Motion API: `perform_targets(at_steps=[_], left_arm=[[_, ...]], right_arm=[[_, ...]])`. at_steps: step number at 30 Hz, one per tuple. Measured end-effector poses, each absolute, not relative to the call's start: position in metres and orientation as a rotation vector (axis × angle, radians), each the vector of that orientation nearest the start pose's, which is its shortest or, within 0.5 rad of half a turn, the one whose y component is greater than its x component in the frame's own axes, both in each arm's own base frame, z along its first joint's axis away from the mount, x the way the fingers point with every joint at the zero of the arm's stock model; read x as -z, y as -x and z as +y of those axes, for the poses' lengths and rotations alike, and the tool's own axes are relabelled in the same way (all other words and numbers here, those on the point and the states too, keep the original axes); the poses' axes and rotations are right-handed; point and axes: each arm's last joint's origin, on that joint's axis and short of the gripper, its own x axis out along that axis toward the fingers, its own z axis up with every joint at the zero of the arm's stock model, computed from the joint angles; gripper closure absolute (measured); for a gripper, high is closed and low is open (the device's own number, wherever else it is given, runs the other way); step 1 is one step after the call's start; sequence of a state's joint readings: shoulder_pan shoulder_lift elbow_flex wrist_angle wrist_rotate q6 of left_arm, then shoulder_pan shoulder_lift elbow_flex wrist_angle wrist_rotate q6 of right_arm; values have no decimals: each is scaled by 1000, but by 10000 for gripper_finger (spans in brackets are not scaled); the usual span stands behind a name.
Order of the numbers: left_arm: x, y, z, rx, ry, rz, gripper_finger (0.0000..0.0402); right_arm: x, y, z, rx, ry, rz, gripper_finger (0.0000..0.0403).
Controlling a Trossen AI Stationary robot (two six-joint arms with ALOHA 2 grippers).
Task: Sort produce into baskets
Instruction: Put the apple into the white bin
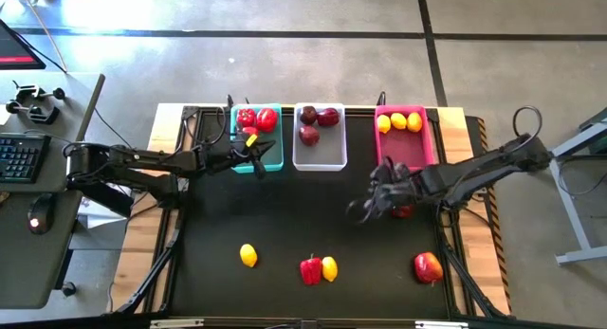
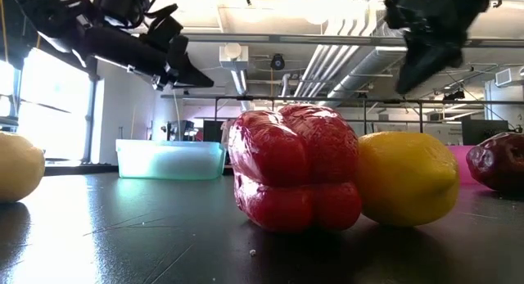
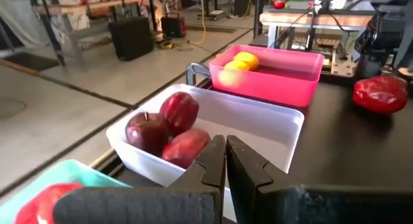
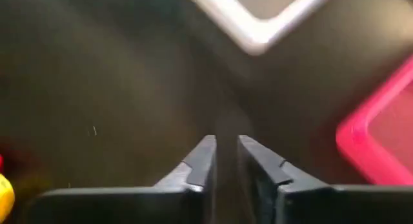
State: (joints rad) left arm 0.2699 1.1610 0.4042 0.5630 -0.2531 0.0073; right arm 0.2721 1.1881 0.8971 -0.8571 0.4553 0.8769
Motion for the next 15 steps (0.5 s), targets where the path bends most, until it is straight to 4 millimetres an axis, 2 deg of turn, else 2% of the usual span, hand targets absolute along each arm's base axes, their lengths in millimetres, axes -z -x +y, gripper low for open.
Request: perform_targets(at_steps=[4, 10, 15], left_arm=[[-204, -218, 68, -511, -49, 195, 401], [-204, -218, 69, -516, -32, 192, 401], [-204, -218, 69, -516, -34, 193, 401]], right_arm=[[-244, -202, 55, 718, -448, 1024, 275], [-240, -194, 51, 1046, -860, 1157, 169], [-240, -187, 41, 1257, -1045, 1189, 122]])
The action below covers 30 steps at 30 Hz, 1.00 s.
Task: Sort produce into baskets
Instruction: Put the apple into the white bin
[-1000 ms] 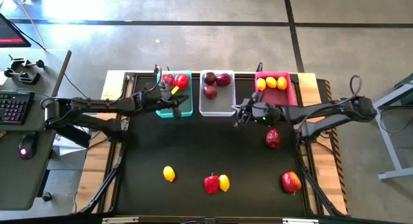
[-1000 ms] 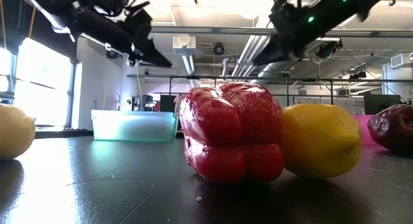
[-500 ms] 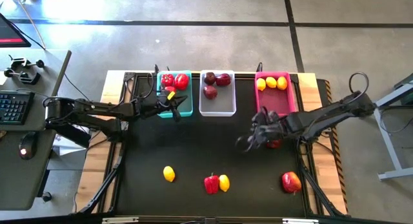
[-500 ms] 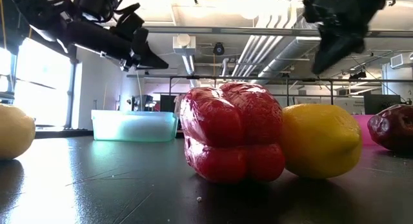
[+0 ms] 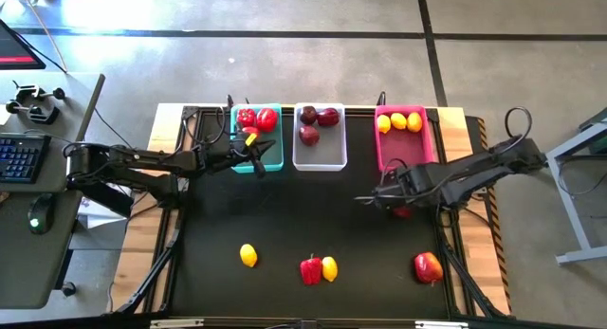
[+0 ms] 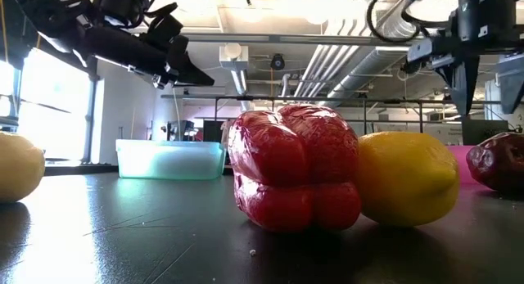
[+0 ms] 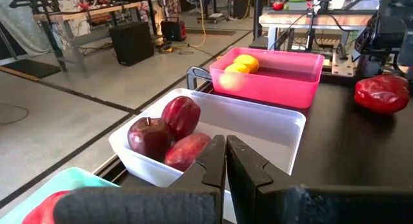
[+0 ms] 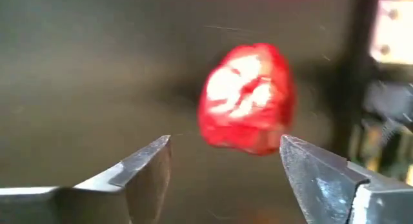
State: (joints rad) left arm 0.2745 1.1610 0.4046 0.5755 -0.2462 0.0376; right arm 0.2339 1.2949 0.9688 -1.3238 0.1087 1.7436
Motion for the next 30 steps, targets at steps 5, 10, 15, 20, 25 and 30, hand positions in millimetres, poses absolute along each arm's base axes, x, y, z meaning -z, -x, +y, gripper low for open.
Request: perform_targets(at_steps=[5, 10, 15, 20, 25, 30], left_arm=[[-204, -218, 69, -516, -34, 194, 401], [-204, -218, 69, -516, -34, 194, 401], [-203, -218, 69, -516, -35, 197, 401], [-203, -218, 69, -514, -52, 206, 401], [-203, -218, 69, -513, -53, 208, 401], [-203, -218, 69, -513, -53, 209, 401]], right_arm=[[-240, -182, 31, 1396, -1078, 1192, 116], [-233, -188, 22, 1459, -1065, 1216, 116], [-221, -197, 18, 1501, -1034, 1290, 116], [-209, -205, 17, 1520, -1017, 1349, 116], [-201, -214, 18, 1484, -1022, 1352, 116], [-195, -216, 19, 1485, -978, 1399, 116]])
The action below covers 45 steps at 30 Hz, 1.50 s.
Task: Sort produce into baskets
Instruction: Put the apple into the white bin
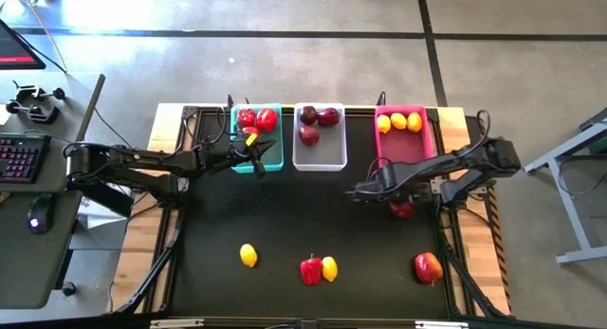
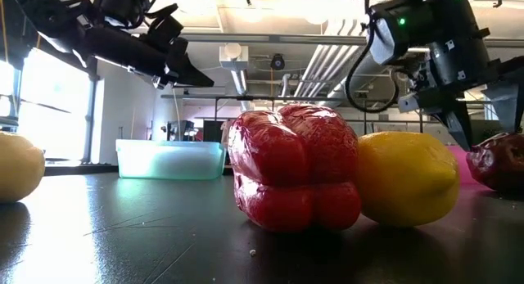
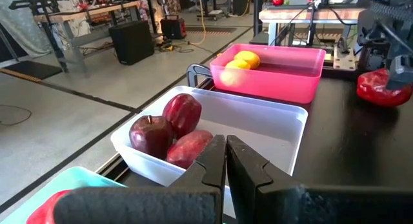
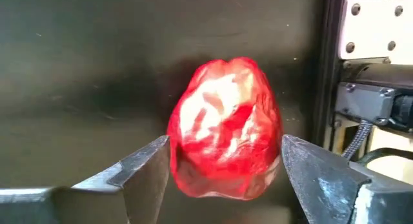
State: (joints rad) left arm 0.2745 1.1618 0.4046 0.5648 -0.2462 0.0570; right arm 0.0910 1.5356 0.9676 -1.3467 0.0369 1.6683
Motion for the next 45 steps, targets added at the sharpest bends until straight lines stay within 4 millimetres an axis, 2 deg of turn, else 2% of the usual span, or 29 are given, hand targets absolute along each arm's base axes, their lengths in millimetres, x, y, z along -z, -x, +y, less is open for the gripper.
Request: perform_targets(at_steps=[12, 22, 26, 33, 39, 45], left_arm=[[-203, -218, 69, -513, -50, 209, 401], [-203, -218, 69, -514, -35, 205, 401], [-203, -218, 69, -514, -34, 204, 401], [-203, -218, 69, -515, -34, 204, 401], [-203, -218, 69, -515, -34, 204, 401], [-203, -218, 69, -514, -33, 204, 401]], right_arm=[[-172, -225, 21, 1466, -858, 1586, 116], [-167, -226, 19, 1421, -823, 1661, 116], [-170, -226, 13, 1355, -849, 1722, 116], [-182, -238, 6, 1209, -742, 1716, 116], [-202, -250, 2, 1139, -694, 1683, 116], [-218, -250, 3, 1127, -674, 1736, 120]])
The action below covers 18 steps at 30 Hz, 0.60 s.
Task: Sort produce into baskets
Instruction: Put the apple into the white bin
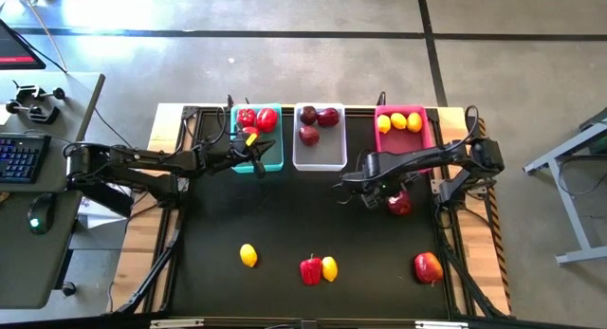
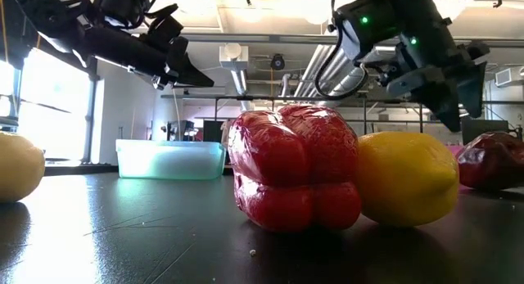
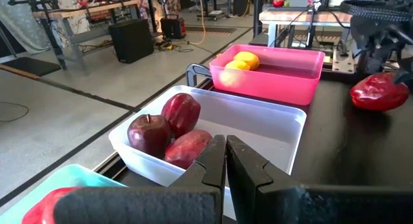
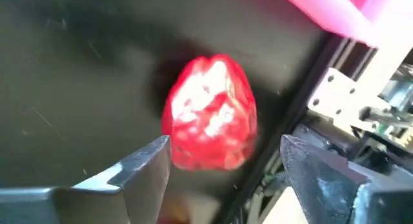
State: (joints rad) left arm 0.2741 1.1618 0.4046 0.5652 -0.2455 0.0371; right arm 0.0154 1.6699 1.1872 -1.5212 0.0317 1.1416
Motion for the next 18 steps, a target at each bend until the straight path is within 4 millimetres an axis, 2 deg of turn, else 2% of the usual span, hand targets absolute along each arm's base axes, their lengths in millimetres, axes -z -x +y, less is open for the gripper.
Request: perform_targets(at_steps=[2, 4, 6, 9, 10, 14, 18], left_arm=[[-203, -218, 68, -500, -25, 202, 401], [-203, -218, 67, -471, -23, 202, 401], [-203, -219, 67, -456, -21, 202, 401], [-202, -219, 67, -454, -21, 204, 401], [-202, -219, 67, -455, -21, 205, 401], [-202, -219, 67, -455, -21, 205, 401], [-202, -219, 67, -455, -21, 204, 401]], right_arm=[[-218, -251, 4, 1081, -680, 1761, 139], [-218, -252, 4, 1036, -667, 1773, 179], [-217, -253, 5, 984, -652, 1783, 242], [-217, -253, 6, 909, -630, 1816, 362], [-217, -253, 6, 883, -630, 1829, 381], [-218, -253, 10, 787, -685, 1883, 383], [-218, -253, 13, 722, -597, 1895, 399]])
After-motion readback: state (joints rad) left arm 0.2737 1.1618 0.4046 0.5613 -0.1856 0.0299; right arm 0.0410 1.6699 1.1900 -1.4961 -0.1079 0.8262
